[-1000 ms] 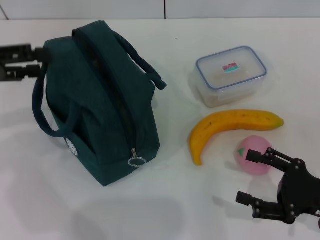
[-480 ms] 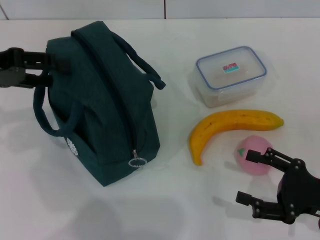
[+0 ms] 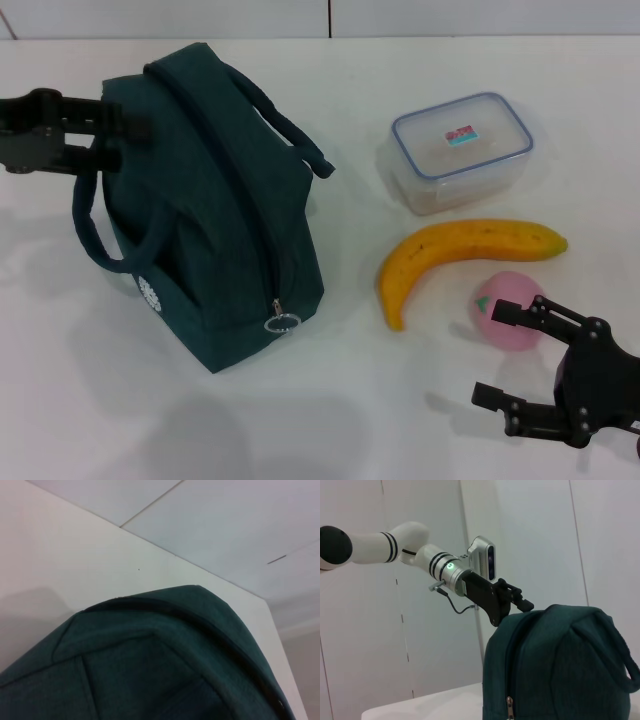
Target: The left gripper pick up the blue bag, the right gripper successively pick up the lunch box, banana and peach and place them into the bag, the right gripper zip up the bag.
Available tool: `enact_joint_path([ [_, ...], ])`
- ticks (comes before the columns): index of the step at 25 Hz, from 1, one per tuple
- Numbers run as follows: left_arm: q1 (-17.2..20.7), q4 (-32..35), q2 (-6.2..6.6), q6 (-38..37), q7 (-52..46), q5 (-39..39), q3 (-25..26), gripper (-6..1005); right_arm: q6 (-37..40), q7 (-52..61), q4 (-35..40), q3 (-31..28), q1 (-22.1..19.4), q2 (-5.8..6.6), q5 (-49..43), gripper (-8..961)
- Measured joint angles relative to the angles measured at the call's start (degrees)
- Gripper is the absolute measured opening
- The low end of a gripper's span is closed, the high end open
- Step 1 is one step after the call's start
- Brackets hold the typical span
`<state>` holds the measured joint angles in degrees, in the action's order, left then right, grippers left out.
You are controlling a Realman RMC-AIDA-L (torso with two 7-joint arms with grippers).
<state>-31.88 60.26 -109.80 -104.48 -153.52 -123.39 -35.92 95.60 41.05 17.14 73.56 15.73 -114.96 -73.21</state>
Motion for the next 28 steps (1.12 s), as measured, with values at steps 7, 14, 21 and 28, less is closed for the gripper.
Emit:
enact_joint_path([
  [7, -0.65, -0.29, -0.31, 0.31, 0.78, 0.17, -0.09, 679, -0.19, 0.00, 0.00, 0.00, 0.00, 0.00, 0.00, 878],
  [14, -1.20, -0.32, -0.69, 0.41, 0.75, -0.28, -0.90, 421, -0.53, 0.00, 0.00, 0.00, 0.00, 0.00, 0.00, 877],
  [21, -1.25, -0.33, -0.78, 0.60, 0.73, -0.31, -1.77, 198, -0.53, 0.00, 0.00, 0.00, 0.00, -0.06, 0.00, 877],
  [28, -1.26, -0.31, -0.58, 0.57, 0.92, 0.85, -1.35, 61, -0.27, 0.00, -0.04, -0.03, 0.00, -0.09, 0.36, 876],
])
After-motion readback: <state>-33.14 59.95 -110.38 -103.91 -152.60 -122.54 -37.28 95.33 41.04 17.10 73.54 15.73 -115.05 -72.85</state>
